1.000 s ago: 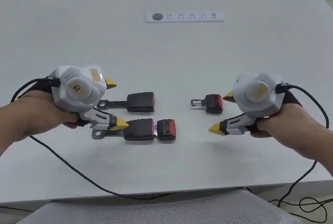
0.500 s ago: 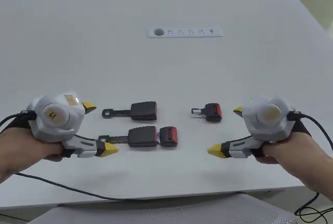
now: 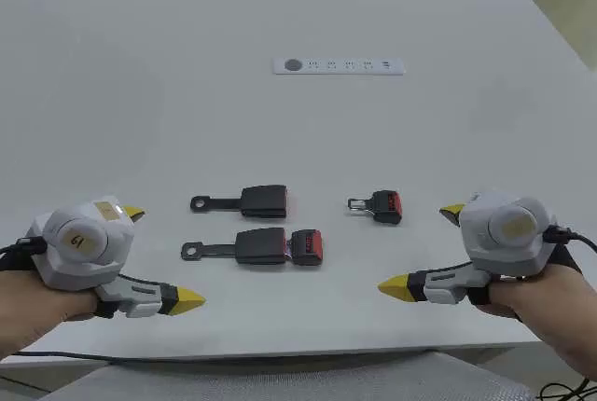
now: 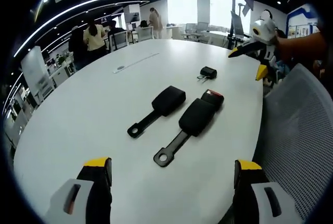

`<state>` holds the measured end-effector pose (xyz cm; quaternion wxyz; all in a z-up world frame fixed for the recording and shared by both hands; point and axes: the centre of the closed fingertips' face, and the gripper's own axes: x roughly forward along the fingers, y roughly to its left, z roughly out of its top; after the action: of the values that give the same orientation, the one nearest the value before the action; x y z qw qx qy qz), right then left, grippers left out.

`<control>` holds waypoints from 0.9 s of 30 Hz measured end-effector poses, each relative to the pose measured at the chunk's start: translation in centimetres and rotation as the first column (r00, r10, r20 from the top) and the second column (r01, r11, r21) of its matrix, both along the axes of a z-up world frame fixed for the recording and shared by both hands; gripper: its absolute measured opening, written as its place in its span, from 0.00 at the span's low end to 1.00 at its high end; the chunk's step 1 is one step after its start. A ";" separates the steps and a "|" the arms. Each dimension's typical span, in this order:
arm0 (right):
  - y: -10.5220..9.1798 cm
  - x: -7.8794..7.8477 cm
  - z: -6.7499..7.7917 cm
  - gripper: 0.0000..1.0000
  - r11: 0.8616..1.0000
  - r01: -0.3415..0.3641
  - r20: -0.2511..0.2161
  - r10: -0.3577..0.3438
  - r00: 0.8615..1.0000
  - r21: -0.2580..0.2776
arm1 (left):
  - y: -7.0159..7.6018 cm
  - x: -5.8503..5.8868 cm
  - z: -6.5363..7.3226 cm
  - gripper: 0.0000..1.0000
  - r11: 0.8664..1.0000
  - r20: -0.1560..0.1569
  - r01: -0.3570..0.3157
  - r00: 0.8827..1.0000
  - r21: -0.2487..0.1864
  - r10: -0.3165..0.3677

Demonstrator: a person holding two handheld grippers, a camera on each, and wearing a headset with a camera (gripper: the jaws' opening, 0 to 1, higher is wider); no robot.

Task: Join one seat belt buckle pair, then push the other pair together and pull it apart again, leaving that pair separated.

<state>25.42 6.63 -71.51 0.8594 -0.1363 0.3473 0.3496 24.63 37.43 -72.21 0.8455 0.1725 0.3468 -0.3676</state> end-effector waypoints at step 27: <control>2.0 0.9 1.0 0.99 0.997 0.060 0.024 -0.062 0.998 0.042 | 1.2 -0.1 0.8 1.00 0.987 0.003 -0.117 0.993 -0.109 0.118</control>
<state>26.28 8.59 -70.53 0.8767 -0.1122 0.3328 0.3286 24.52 38.67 -71.40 0.8756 0.1070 0.3317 -0.3345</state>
